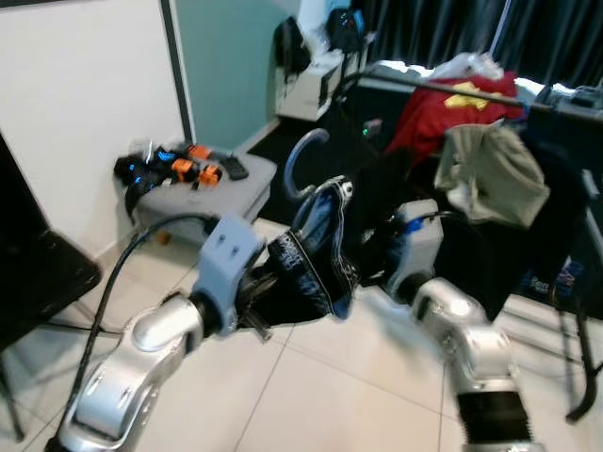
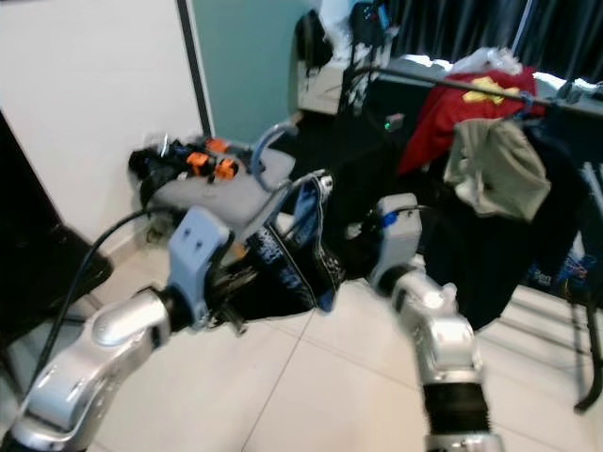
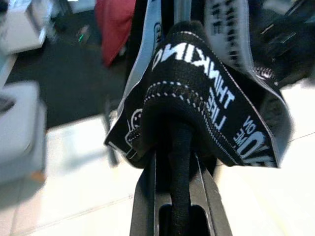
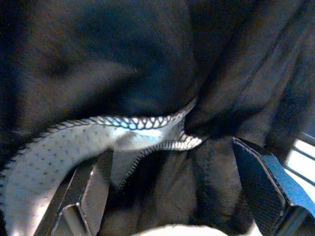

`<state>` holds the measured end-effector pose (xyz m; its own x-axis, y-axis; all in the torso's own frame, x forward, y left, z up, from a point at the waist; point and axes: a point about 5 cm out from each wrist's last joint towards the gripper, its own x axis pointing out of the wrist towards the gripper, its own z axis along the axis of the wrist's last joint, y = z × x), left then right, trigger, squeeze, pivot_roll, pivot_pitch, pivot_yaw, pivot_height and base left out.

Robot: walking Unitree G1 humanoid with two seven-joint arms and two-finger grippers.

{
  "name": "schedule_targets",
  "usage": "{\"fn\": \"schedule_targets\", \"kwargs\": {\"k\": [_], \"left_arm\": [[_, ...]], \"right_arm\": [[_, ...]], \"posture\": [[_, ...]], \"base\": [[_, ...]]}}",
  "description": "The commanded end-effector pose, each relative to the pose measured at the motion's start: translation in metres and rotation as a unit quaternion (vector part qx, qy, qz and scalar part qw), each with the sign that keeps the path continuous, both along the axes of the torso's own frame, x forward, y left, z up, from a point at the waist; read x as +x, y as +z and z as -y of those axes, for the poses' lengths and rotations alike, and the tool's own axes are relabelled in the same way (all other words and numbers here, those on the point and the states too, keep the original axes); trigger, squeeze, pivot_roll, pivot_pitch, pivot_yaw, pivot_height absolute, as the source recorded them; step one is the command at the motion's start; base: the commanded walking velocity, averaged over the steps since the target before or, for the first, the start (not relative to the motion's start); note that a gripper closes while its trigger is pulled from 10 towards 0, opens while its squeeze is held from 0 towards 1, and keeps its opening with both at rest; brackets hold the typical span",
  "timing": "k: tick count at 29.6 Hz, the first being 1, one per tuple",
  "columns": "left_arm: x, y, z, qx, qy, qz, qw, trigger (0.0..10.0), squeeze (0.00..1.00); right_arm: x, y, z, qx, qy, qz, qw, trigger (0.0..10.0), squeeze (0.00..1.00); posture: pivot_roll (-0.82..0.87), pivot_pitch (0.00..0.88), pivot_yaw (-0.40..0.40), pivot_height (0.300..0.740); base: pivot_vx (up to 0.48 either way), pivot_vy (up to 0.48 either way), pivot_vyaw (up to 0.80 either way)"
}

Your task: Hang hanger

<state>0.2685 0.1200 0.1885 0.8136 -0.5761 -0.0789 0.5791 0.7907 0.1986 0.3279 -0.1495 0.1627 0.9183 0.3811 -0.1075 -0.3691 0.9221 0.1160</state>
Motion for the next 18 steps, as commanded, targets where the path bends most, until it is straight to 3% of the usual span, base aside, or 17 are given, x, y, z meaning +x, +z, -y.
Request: {"fn": "schedule_targets", "kwargs": {"k": [1,7,18], "left_arm": [[0.001,-0.003,0.004,0.008,0.002,-0.006,1.000,10.0,0.00],[0.005,-0.010,-0.005,0.025,0.040,-0.019,0.999,10.0,0.00],[0.012,-0.019,-0.011,0.031,0.078,-0.038,0.996,10.0,0.00]], "right_arm": [[-0.002,0.001,0.014,0.003,-0.031,0.003,1.000,10.0,0.00],[-0.012,0.000,0.025,0.015,-0.065,-0.002,0.998,10.0,0.00],[-0.013,-0.001,0.024,0.017,-0.065,0.000,0.998,10.0,0.00]], "posture": [[-0.08,0.000,-0.042,0.740],[-0.09,0.000,-0.033,0.740],[-0.10,0.000,-0.024,0.740]], "base": [[0.480,0.000,-0.80],[0.480,0.000,-0.80],[0.480,0.000,-0.80]]}}
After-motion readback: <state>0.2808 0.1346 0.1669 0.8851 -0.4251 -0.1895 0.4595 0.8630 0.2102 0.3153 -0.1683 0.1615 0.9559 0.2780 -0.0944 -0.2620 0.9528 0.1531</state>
